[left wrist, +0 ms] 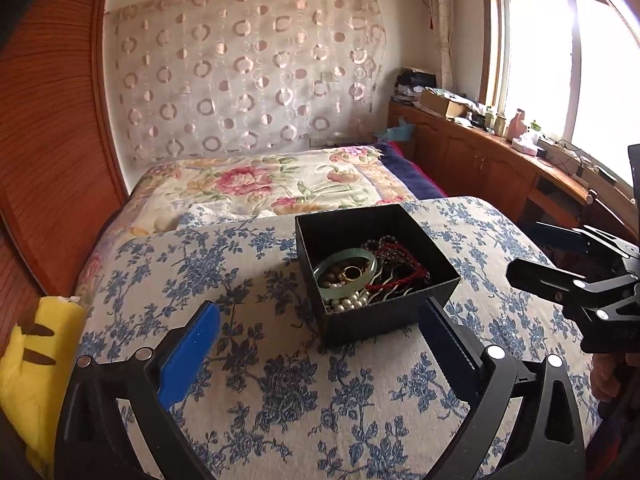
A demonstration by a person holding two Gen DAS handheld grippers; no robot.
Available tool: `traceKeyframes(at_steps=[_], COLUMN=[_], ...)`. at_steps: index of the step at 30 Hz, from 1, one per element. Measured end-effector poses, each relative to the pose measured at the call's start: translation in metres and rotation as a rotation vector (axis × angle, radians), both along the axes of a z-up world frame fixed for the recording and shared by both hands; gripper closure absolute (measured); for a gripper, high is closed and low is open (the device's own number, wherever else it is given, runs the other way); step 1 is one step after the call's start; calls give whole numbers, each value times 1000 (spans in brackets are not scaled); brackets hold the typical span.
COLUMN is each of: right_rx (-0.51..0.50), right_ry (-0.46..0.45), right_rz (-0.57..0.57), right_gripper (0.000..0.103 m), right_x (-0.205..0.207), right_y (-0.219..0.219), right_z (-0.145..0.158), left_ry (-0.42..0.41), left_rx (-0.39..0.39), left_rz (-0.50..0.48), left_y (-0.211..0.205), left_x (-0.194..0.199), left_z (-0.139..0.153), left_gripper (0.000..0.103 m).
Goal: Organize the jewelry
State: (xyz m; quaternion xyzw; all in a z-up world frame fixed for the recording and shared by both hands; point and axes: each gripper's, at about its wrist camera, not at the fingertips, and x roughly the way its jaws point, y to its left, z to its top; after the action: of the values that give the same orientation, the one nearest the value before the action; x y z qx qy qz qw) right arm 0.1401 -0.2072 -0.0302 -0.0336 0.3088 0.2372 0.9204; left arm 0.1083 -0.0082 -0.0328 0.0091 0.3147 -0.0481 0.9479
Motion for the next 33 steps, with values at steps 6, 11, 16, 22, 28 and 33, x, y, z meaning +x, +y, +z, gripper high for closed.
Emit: traceKeyframes(at_steps=[6,11,16,22,28,33], right_rx=[30,62,60,76,87,88], right_ry=[-43,-106,-155,-182,-180,-177], right_rz=[-49,-86,-140,-179,-188,-187], right_gripper=[2,2,2,2,2,2], right_x=[-26,-48,-66,-82,-84,-83], right_y=[-6,-15,-23,-37,-43,-43], right_z=[13,36,49,54,52,49], left_ry=[-14,-45,-78,-103,-103,-104], left_rx=[16,14,-4,0,11,15], left_rz=[5,30,81,103,113,115], left_y=[-4,-1,7,12,12,12], left_x=[-23,-44,-64,-80,-89,-89], left_z=[14,30,44,53,55,55], left_gripper=[7,7,7,7,7,7])
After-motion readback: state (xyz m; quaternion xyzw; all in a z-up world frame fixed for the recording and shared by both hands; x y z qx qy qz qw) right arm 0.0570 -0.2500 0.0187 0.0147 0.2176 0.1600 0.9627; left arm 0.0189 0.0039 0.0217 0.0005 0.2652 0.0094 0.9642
